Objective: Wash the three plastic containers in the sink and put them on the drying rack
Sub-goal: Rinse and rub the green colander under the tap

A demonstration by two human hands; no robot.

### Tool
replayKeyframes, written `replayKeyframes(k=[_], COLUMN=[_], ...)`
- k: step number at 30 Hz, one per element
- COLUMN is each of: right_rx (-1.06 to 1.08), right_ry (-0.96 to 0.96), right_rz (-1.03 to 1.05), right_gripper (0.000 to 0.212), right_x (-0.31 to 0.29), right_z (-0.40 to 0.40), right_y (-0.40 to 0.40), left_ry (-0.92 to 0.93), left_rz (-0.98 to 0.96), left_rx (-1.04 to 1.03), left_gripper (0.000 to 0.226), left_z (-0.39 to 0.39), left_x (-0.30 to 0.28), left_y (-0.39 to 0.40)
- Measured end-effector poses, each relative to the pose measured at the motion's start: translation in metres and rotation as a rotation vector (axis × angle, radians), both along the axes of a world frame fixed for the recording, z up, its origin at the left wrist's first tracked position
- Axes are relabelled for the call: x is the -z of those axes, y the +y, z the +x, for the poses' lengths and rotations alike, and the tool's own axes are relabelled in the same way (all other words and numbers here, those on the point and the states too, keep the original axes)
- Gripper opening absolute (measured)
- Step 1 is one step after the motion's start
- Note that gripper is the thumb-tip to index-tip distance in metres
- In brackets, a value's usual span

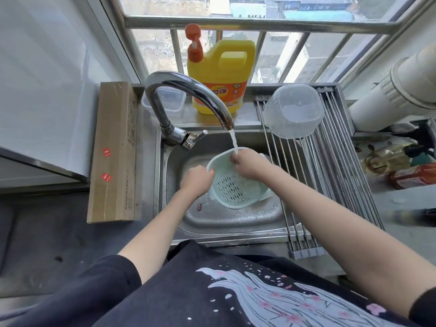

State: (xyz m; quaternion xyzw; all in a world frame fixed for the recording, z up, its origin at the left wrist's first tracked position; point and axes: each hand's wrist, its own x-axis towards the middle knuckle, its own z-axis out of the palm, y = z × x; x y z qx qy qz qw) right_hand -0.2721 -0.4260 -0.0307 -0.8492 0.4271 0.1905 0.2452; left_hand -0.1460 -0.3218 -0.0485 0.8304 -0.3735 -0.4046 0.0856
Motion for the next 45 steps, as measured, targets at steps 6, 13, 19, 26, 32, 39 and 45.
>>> replayKeyframes(k=[6, 13, 19, 26, 32, 39, 45], right_rx=[-0.015, 0.464, 0.219, -0.414, -0.309, 0.327, 0.577], right_ry=[0.055, -0.092, -0.294, 0.020, -0.306, -0.622, -0.755], right_rz=[-0.333, 0.028, 0.340, -0.055, -0.206, 0.397, 0.643], right_gripper=[0.035, 0.031, 0.038, 0.039, 0.024, 0.025, 0.019], right_x=[0.000, -0.021, -0.021, -0.013, -0.013, -0.017, -0.013], right_z=[0.000, 0.026, 0.031, -0.035, -0.048, -0.037, -0.037], right_y=[0.024, 0.024, 0.047, 0.040, 0.035, 0.014, -0.014], left_ry=[0.007, 0.115, -0.001, -0.061, -0.086, -0.037, 0.556], left_rz=[-0.006, -0.040, -0.169, -0.159, -0.096, -0.363, -0.291], left_rx=[-0.005, -0.115, -0.233, -0.201, -0.159, 0.080, 0.024], left_gripper=[0.039, 0.043, 0.049, 0.048, 0.051, 0.047, 0.038], left_z=[-0.004, -0.020, -0.004, 0.007, 0.015, 0.028, 0.024], left_x=[-0.002, 0.003, -0.007, 0.001, 0.001, -0.014, -0.030], left_y=[-0.003, 0.004, -0.013, -0.019, -0.015, -0.019, -0.031])
